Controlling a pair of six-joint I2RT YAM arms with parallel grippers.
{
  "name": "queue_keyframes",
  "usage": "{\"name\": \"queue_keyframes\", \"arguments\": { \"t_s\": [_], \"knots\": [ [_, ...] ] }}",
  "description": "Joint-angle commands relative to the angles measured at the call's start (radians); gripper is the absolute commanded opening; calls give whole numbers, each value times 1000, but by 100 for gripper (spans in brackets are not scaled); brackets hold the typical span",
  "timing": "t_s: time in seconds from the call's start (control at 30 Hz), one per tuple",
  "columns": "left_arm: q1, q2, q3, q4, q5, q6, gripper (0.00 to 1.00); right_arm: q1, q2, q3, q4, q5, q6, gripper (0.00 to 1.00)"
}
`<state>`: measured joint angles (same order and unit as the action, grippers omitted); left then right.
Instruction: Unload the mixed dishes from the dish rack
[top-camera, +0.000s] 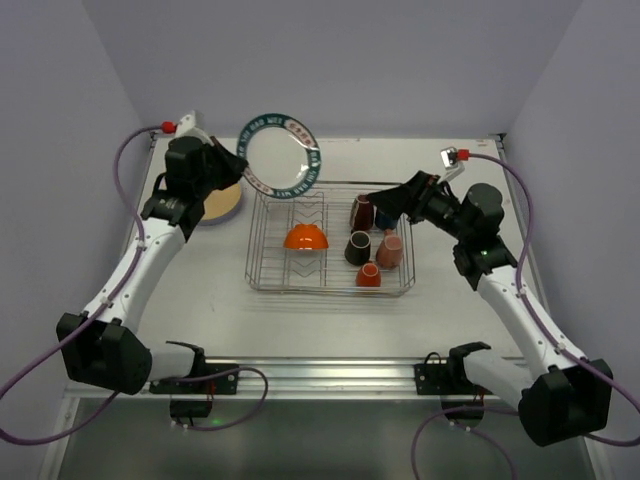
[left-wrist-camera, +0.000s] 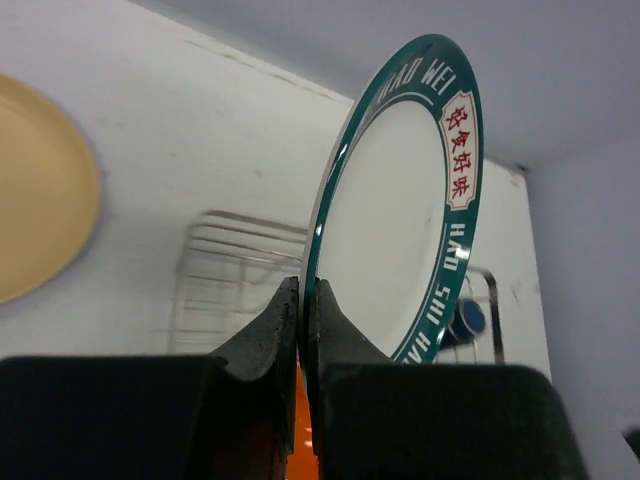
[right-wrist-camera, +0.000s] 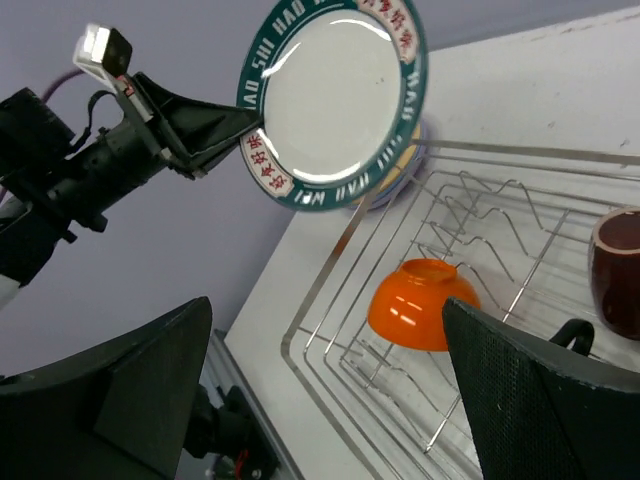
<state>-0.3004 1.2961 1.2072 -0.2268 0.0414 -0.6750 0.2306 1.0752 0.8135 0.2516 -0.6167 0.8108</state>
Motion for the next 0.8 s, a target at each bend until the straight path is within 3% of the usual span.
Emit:
{"name": "queue_keyframes", "arguments": {
  "t_s": [0.0, 0.13, 0.33, 0.77],
  "knots": [
    [174, -60, -12, 89, -69, -104, 0, 1, -108, 27, -66, 83, -94, 99],
    [398, -19, -24, 44, -101, -170, 0, -1, -172, 4, -129, 135, -154, 99],
    [608, 118, -115, 119, 56, -270, 0, -5, -216, -14, -167, 169, -219, 99],
    [679, 221, -222, 190, 95, -305, 0, -5, -216, -25, -158, 129, -248, 99]
  ]
}}
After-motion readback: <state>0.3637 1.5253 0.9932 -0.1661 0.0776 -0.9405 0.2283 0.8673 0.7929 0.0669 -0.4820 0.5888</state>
